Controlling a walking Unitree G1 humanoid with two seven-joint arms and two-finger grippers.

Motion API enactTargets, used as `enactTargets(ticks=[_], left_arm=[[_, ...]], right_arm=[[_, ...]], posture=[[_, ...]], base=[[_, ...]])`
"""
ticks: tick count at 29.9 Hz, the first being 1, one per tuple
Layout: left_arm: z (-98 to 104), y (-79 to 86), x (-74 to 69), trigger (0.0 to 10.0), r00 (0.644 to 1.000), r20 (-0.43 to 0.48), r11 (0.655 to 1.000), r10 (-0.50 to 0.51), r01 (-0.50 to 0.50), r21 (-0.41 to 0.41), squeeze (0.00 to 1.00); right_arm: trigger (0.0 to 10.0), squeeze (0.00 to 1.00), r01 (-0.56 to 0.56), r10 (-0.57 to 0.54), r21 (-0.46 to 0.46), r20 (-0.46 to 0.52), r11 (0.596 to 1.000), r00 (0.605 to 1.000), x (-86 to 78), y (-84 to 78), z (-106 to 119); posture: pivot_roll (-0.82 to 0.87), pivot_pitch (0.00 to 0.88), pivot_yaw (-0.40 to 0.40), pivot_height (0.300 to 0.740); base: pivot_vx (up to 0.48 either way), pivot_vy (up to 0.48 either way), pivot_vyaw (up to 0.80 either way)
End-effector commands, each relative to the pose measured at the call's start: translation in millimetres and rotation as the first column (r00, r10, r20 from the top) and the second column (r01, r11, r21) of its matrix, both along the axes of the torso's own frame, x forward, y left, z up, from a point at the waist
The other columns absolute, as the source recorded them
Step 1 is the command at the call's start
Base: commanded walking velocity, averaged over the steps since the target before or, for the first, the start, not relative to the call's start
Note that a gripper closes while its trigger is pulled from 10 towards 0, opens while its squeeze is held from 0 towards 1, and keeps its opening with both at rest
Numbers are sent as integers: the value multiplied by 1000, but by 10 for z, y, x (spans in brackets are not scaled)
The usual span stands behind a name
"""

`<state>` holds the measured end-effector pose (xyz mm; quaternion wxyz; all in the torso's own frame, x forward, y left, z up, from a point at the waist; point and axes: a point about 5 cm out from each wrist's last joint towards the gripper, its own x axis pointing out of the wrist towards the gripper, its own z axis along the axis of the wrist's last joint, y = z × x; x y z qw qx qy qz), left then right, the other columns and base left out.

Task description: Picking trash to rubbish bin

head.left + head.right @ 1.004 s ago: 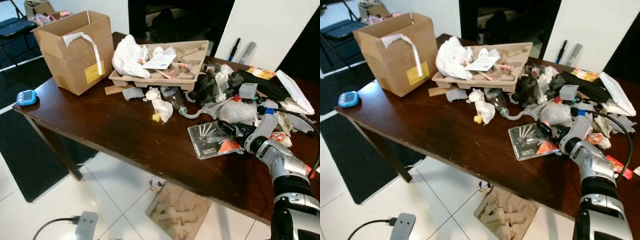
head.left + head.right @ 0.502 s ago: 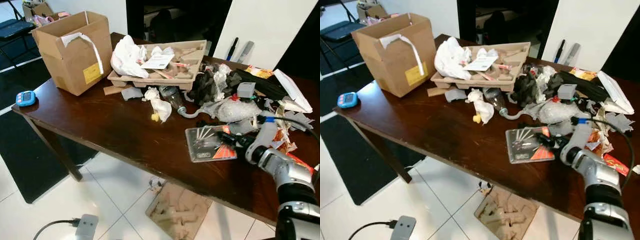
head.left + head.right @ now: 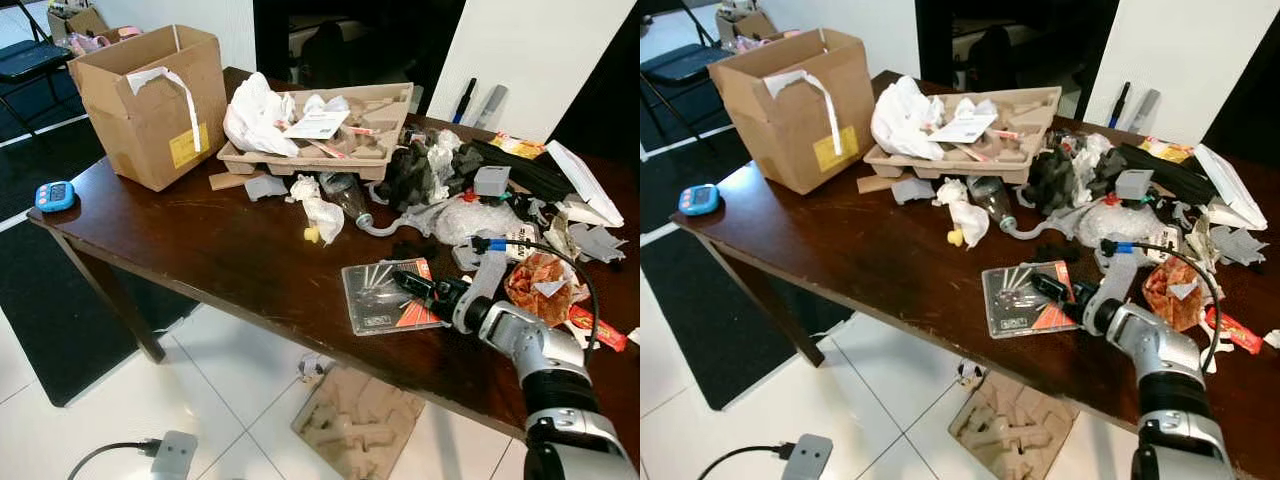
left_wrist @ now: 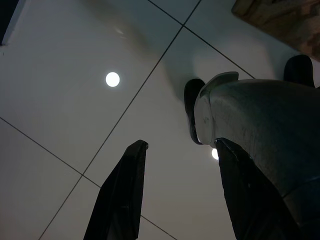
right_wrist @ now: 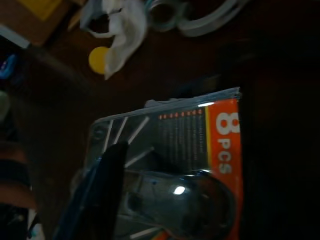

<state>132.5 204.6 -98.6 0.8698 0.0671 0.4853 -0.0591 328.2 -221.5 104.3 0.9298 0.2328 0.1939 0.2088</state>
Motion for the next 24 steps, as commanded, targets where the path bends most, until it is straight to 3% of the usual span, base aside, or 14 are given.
enactTargets(ticks=[1,7,10,15,22,24], left_arm=[[-48,-34,-114,10000,999,-48,1000,-13,13,-4,0],[-43,-30,-100,10000,999,-45,1000,-14,14,-1,0],[-38,-28,-87,10000,999,-41,1000,-16,16,0,0],[-34,-30,-72,10000,999,-36,1000,-17,17,0,0],[-32,-33,-65,10000,999,-35,1000,-16,16,-1,0],[-31,-28,-63,10000,999,-34,1000,-15,15,0,0]], right_arm=[[0,0,3,-4,-14,-67,1000,998,-66,25,-142],[0,0,38,-40,-37,-53,999,998,-26,32,-153],[0,0,142,-142,-24,4,990,990,61,13,-108],[0,0,243,-243,-33,19,969,970,129,-6,-99],[0,0,293,-295,34,72,955,953,199,24,-8],[0,0,283,-291,78,130,956,948,232,56,86]], posture=[[98,127,-37,740],[102,119,-40,740],[102,119,-40,740],[98,115,-37,740],[98,115,-33,740],[100,117,-32,740]], base=[[0,0,0],[0,0,0],[0,0,0],[0,0,0],[0,0,0],[0,0,0]])
